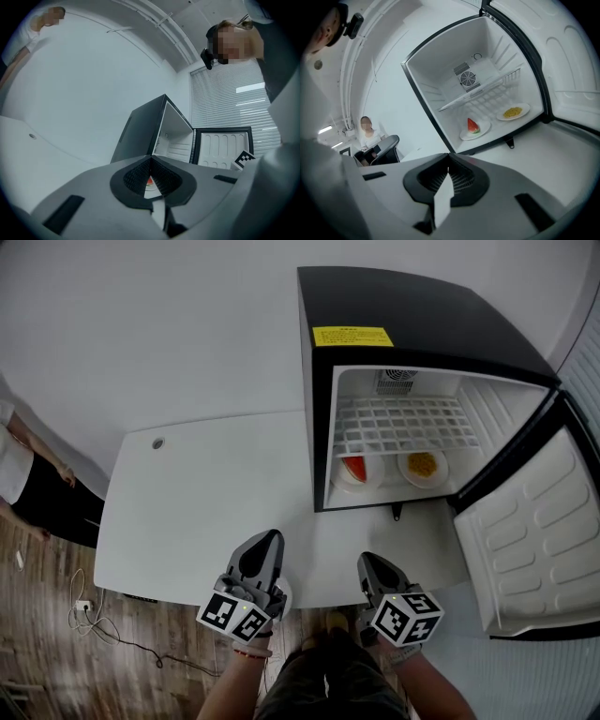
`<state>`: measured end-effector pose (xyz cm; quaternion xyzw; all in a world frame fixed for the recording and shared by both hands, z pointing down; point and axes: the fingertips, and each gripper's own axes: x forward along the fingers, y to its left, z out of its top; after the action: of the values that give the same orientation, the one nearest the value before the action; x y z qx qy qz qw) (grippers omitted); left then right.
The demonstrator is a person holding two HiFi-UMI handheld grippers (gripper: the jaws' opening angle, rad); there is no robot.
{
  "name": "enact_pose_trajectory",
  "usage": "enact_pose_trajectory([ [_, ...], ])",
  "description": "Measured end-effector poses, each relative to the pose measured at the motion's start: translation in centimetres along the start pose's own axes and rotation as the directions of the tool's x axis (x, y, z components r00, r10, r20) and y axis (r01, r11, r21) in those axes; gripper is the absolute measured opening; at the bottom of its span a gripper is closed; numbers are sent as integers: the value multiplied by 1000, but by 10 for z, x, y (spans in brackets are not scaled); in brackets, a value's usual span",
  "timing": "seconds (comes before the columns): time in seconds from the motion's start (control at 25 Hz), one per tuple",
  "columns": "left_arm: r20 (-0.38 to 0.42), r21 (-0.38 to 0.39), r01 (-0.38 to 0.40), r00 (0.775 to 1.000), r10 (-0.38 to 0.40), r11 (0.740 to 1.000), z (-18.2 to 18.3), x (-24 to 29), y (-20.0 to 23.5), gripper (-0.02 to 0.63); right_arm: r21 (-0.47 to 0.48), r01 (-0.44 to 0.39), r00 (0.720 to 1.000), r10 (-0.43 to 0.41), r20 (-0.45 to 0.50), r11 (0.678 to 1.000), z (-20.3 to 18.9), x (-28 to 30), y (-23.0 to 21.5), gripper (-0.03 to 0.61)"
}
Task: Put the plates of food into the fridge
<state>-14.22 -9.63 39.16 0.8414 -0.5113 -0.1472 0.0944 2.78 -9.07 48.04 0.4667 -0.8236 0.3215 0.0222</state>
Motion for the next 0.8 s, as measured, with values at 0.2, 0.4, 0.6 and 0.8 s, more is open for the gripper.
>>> enact_pose_trajectory([
  [0.2, 35, 10, -49, 998, 49, 999, 19, -42, 6, 6, -12, -38, 997, 37, -69, 999, -43, -11, 28, 8],
  [0.4, 36, 38, -113, 993, 111, 993, 24, -85, 21, 6, -19, -89, 984, 85, -156, 996, -92, -14, 60, 8],
  [0.6, 40, 41, -187, 982, 186, 981, 22, -127, 40, 6, 1, -122, 962, 118, -248, 993, -141, -11, 89, 8],
  [0.8, 33, 33, -242, 970, 241, 970, 10, -160, 56, 6, 108, -121, 937, 149, -315, 987, -182, -5, 106, 9],
])
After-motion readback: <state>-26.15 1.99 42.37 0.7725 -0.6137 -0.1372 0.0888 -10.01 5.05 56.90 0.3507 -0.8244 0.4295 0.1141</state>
